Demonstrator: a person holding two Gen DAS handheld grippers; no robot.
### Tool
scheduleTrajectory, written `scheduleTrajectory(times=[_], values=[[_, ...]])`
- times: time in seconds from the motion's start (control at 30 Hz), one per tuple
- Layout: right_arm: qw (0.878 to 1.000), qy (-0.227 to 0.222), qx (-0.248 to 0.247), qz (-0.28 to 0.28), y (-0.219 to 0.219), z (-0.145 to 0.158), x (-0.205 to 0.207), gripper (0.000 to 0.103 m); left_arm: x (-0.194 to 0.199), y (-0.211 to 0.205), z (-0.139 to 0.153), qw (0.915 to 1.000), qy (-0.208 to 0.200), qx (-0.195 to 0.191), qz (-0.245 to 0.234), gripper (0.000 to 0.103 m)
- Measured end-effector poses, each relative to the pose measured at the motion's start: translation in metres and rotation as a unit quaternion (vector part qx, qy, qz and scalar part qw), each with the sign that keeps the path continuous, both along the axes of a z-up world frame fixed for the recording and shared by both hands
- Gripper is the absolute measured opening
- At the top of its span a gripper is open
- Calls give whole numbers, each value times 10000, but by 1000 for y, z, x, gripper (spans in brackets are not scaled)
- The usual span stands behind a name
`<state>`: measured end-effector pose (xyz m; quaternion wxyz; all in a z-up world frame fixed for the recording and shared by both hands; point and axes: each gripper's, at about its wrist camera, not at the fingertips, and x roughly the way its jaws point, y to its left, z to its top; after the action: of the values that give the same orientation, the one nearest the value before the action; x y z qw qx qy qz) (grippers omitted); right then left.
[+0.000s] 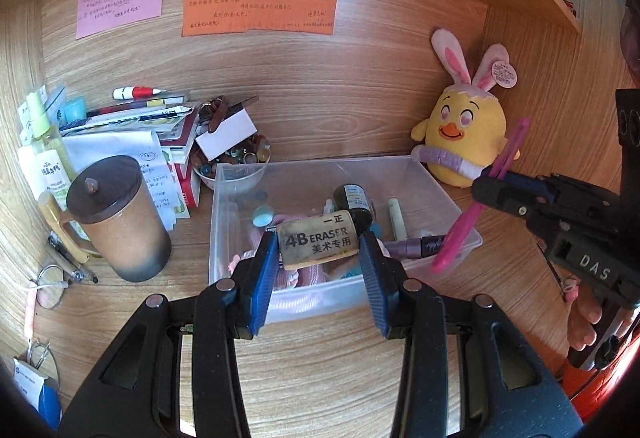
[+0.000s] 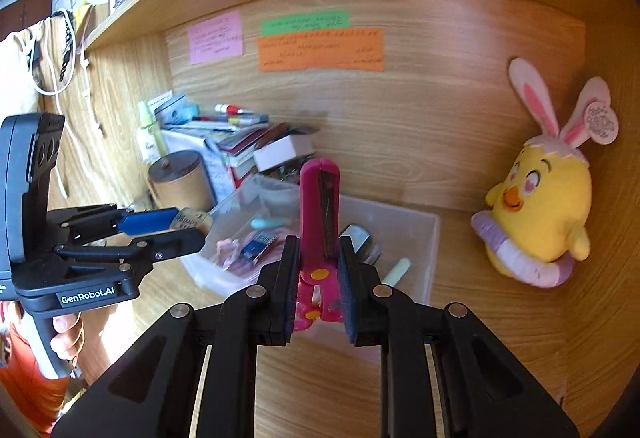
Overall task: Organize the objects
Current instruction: 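Lower the eraser and pink scissors into the clear box, opening both grippers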
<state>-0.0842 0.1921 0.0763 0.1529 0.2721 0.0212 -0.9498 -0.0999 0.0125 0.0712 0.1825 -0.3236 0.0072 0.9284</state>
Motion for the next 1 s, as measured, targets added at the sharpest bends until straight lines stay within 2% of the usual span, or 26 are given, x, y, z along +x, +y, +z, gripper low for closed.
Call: scheduleTrajectory(times=[0.23,0.47,0.57,0.63,0.7,0.83,1.0], values=[[9990,-97,275,-339,6,-5,-28,17,-28,9,-15,9996,-252,-103,-25,41],[9971,-552,478,-217,-6,-32,-63,17,-55,15,-40,9977,-639,-228,16,41],[9960,-656,590,-126,-15,-40,-70,17,-56,12,-41,9977,-644,-194,58,42],[9957,-694,620,-43,-20,-43,-71,24,-55,10,-40,9979,-622,-160,65,47],[9957,-683,627,-8,-23,-44,-71,36,-52,8,-37,9983,-565,-145,87,49],[9961,-684,541,98,-24,-42,-67,37,-44,2,-29,9989,-447,-91,101,53],[9972,-583,451,125,-20,-36,-51,50,-31,0,-20,9995,-265,-74,133,60]])
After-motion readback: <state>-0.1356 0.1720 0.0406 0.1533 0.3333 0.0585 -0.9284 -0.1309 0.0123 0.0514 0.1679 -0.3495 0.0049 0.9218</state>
